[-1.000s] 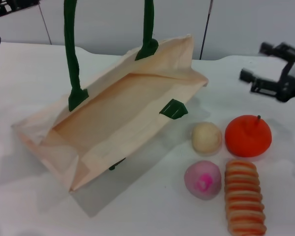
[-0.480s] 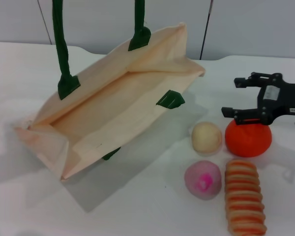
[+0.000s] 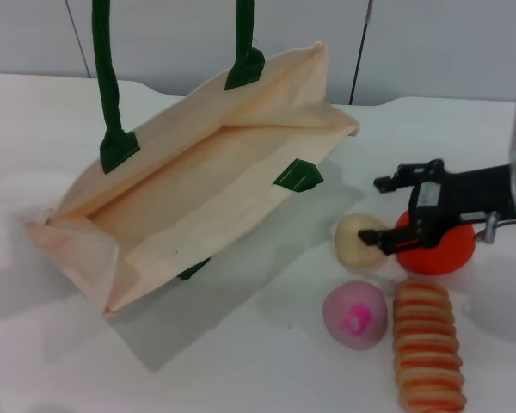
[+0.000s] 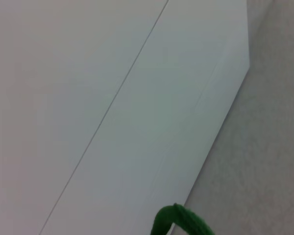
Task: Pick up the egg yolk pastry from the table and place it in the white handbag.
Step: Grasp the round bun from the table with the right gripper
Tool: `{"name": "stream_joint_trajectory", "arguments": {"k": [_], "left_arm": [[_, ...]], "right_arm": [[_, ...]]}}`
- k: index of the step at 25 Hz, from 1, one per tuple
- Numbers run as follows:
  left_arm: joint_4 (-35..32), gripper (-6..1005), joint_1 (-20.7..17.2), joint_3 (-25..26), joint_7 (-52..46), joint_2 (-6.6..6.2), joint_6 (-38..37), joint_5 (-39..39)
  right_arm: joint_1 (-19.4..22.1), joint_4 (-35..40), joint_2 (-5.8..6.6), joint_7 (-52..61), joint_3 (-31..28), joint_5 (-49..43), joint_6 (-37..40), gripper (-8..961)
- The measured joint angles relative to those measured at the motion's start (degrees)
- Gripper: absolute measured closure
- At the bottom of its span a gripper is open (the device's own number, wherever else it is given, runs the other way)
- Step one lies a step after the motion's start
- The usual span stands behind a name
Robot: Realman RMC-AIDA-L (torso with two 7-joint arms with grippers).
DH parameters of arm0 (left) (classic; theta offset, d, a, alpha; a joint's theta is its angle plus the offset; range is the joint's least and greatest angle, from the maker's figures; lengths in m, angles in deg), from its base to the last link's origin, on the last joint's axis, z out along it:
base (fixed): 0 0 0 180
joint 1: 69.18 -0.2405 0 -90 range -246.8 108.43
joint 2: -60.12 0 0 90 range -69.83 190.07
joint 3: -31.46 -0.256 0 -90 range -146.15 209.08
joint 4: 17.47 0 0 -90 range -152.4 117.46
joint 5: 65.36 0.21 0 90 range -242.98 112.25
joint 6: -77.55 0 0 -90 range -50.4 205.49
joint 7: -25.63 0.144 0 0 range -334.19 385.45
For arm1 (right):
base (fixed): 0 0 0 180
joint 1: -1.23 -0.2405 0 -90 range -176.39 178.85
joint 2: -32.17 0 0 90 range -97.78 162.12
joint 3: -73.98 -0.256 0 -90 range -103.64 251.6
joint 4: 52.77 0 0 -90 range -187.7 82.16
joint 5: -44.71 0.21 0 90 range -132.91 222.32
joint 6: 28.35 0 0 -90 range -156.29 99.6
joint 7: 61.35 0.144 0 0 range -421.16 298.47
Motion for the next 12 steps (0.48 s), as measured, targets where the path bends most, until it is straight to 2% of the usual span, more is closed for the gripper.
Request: {"name": "stream_joint_trajectory", "arguments": {"k": [7, 12], "left_arm": [[-0.13, 903, 0.12, 0.0, -0.03, 0.0, 0.26, 0.01], [-0.15, 903, 0.25, 0.0, -0.05, 0.0, 0.27, 0.02]], "right_arm": [[-1.58, -2.18, -0.11, 2.63, 7.24, 0.32, 3.69, 85], [-4.15, -5.96, -0.24, 2.82, 8.97, 0.55, 7.62, 86]]}}
